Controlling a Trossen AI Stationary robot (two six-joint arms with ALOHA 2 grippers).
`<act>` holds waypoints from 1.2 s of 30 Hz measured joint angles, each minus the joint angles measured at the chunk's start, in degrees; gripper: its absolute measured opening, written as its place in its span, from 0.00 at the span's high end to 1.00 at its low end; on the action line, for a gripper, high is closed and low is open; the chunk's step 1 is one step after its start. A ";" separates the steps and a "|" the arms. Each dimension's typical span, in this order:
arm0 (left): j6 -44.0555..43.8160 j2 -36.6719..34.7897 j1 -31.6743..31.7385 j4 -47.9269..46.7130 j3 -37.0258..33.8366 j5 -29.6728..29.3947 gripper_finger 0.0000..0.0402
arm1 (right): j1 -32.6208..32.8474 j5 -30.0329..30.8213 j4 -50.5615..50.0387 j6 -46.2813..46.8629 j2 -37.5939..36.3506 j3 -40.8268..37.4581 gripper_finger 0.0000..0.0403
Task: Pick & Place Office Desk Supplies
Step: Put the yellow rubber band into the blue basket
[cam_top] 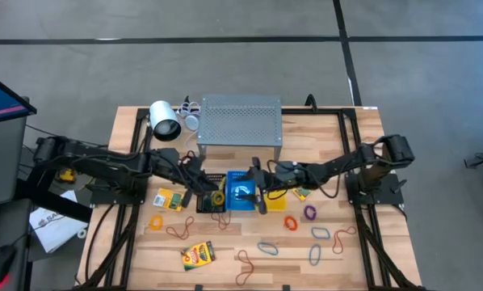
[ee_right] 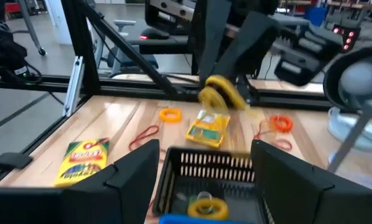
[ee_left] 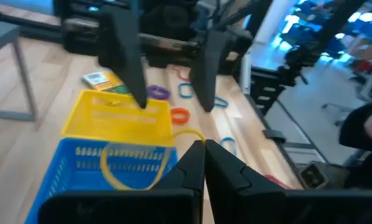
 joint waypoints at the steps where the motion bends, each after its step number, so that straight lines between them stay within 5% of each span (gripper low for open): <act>1: 0.00 0.21 0.00 0.72 0.00 0.25 1.00 | -0.21 -0.01 -0.06 -0.19 0.75 0.86 0.38; 36: 1.52 2.07 -0.09 11.38 -0.02 1.44 1.00 | -0.45 -0.43 5.54 -0.97 3.40 4.61 0.38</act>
